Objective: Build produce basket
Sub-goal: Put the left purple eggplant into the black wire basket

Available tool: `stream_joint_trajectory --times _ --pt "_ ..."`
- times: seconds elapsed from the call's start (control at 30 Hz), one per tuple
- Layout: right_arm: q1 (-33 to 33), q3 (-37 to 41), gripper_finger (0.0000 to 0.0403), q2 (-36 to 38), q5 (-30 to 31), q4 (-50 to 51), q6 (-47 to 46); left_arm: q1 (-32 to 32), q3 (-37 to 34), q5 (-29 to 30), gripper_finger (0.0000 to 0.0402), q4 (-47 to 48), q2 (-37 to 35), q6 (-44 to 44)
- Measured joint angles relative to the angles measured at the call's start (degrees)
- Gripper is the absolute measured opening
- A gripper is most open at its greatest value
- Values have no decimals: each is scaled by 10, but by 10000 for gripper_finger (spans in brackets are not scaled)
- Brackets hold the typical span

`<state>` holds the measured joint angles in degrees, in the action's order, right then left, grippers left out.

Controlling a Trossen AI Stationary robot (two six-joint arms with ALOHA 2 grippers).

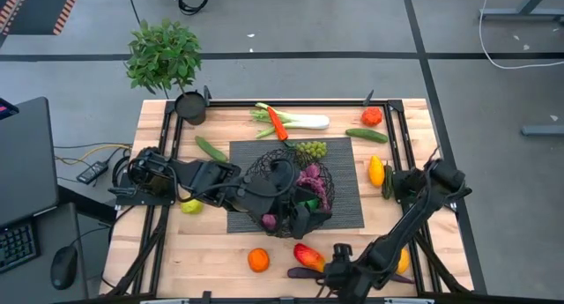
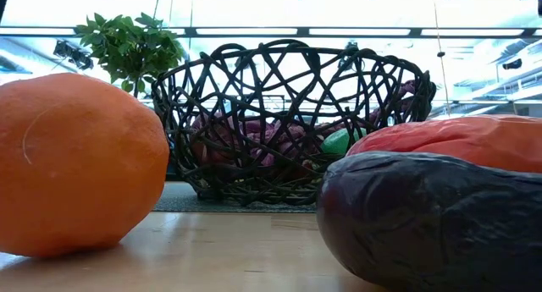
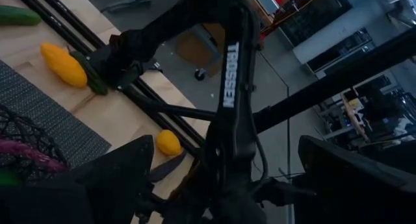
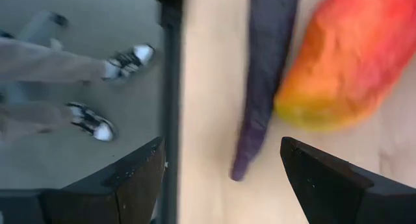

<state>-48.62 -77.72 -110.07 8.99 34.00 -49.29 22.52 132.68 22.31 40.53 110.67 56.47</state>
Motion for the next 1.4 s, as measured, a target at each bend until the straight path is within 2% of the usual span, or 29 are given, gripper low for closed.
stream_joint_trajectory --times 0.1,0.27,0.47,0.57,0.77,0.87,1.23,1.4 --pt "0 -22 309 -27 -1 33 -35 3 0 0 389 0 0 -1" --pt "0 -28 309 -53 -11 31 -101 8 0 0 389 2 0 -1" --pt "7 -24 306 -53 34 44 -124 9 0 0 389 11 0 -6" --pt "16 -24 286 -57 38 43 -122 9 0 0 389 14 0 -7" --pt "27 -23 211 -72 23 32 -121 12 0 0 389 17 0 -7" --pt "27 -23 187 -74 26 18 -119 13 0 0 389 18 0 -8" --pt "26 2 179 -80 16 -23 -116 15 0 0 389 21 -1 -16" --pt "24 10 153 -79 17 -21 -126 15 0 0 389 23 -1 -16"
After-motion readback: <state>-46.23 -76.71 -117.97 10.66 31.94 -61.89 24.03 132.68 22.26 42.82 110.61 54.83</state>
